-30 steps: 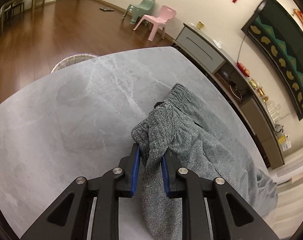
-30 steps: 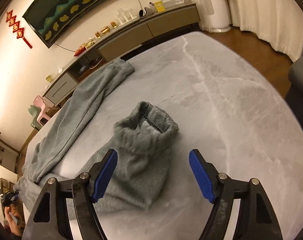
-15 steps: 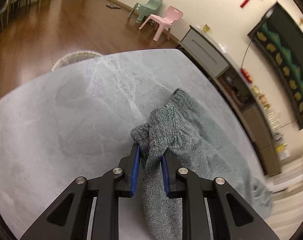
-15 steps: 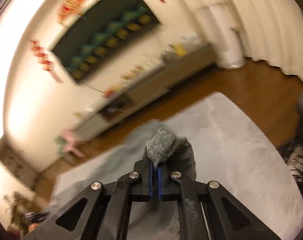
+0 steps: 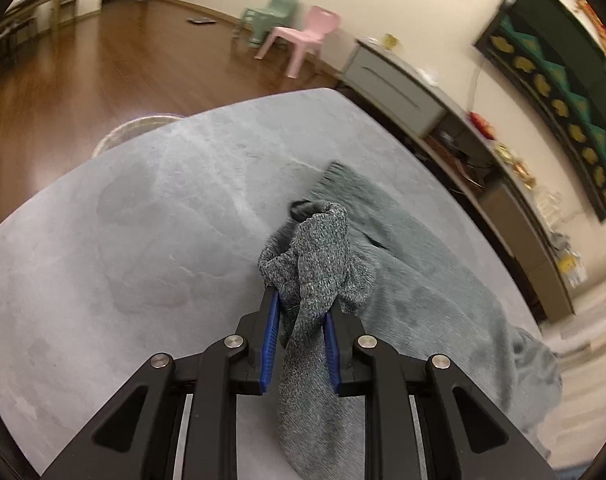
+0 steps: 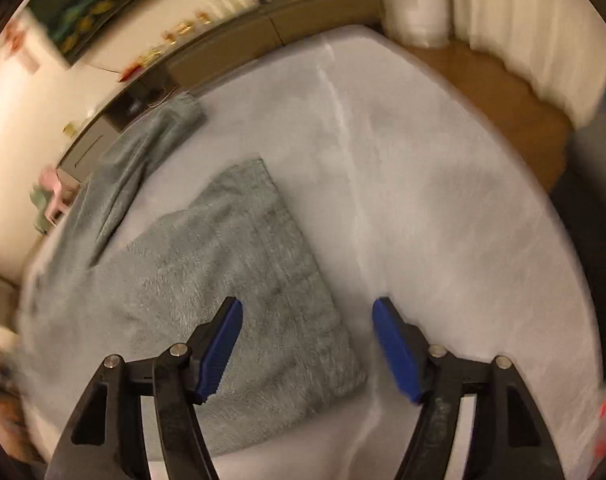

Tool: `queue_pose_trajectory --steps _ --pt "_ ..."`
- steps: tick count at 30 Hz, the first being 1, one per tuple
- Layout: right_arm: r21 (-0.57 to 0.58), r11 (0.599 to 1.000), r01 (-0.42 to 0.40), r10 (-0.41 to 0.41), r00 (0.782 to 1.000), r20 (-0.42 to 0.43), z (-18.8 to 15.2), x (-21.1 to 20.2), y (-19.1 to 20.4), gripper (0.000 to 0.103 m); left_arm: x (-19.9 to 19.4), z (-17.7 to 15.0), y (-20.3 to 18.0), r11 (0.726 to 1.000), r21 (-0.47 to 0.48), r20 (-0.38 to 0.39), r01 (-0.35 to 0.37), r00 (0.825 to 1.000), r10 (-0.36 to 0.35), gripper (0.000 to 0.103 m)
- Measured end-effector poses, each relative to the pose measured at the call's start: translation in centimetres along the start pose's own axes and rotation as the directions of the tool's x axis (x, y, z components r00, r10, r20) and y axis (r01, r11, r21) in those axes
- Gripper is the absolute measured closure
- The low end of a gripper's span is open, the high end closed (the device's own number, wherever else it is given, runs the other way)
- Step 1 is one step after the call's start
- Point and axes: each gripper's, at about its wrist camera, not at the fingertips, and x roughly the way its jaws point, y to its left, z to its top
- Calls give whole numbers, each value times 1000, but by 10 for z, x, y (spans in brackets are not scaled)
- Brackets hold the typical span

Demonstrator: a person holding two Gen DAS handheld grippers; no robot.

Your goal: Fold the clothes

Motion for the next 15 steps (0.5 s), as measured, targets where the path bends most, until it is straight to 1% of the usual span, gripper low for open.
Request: queue_pose_trajectory --steps 1,2,5,6,7,8,9,10,11,12,14,15 --pt "-29 999 15 -15 1000 11 -2 -6 6 81 -4 0 -1 1000 7 5 13 1000 -13 83" --pt "-58 998 30 -29 999 23 -4 -12 11 95 -10 1 -1 999 15 15 39 999 -39 83" --pt "-136 987 84 -76 995 65 -9 -31 26 96 -22 2 8 993 -13 21 115 993 -115 81" --pt "-136 982 131 -119 989 90 -10 -43 23 96 -22 2 15 990 -36 9 137 991 -136 78" --pt "-137 972 193 -178 977 114 -13 -52 19 96 -22 1 22 986 -63 -7 156 988 -157 71" --pt "-126 957 261 -245 960 134 -18 -59 14 95 -17 1 32 980 -106 -44 167 984 -172 65" --pt "-109 940 322 -304 940 152 -23 -65 9 87 -14 0 41 973 -145 -66 180 979 -191 59" --pt "-76 928 364 -348 922 168 -27 -71 7 79 -12 -1 51 962 -180 -70 206 973 -221 57" --pt "-43 914 404 -391 902 182 -32 -77 4 62 -12 -2 62 951 -211 -68 227 967 -246 57" --pt "-10 900 435 -424 882 206 -37 -85 6 55 -11 -2 70 945 -231 -71 231 965 -253 56" --pt "41 894 446 -436 845 310 -53 -113 31 51 -13 -2 89 926 -263 -48 270 955 -292 55" --pt "44 893 448 -431 823 369 -62 -126 57 48 -12 -2 97 918 -279 -36 282 952 -303 53"
